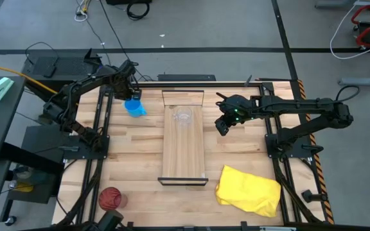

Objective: Stack small to large cups/mugs on shelf
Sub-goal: Put the blue mug on the shelf

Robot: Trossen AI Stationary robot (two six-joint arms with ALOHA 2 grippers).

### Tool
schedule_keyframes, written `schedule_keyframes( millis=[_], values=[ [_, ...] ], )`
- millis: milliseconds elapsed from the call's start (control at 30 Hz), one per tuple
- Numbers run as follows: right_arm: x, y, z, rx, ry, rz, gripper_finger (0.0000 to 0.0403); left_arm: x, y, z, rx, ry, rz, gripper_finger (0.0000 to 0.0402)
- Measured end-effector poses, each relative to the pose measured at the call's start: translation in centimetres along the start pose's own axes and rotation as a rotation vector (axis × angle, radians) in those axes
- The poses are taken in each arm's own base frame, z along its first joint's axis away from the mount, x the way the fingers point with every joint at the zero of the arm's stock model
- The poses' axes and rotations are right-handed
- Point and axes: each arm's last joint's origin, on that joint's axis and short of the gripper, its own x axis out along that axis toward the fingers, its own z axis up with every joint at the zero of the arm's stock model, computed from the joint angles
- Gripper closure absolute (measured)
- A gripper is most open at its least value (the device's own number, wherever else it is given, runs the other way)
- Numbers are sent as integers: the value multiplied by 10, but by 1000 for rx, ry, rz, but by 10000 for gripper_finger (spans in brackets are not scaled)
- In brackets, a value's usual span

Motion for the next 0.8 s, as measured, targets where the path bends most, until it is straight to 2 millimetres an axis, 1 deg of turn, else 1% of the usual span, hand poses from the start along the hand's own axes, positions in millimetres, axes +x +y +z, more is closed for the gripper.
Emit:
schedule_keyframes(
  millis=[133, 200, 333, 500, 667, 800],
  values=[
    [0, 0, 0, 0, 0, 0, 347, 0, 0, 1, 25, -10, -3, 377],
    [0, 0, 0, 0, 0, 0, 347, 0, -1, 1, 59, -15, -3, 390],
    [0, 0, 0, 0, 0, 0, 347, 0, -1, 1, 129, -13, -1, 384],
    [0, 0, 0, 0, 0, 0, 347, -1, -7, -4, 231, 1, 1, 391],
    [0, 0, 0, -4, 0, 0, 347, -3, -18, -16, 384, 52, -4, 391],
    [0, 0, 0, -33, -1, 0, 347, -14, -28, -31, 511, 54, -15, 391]
  ],
)
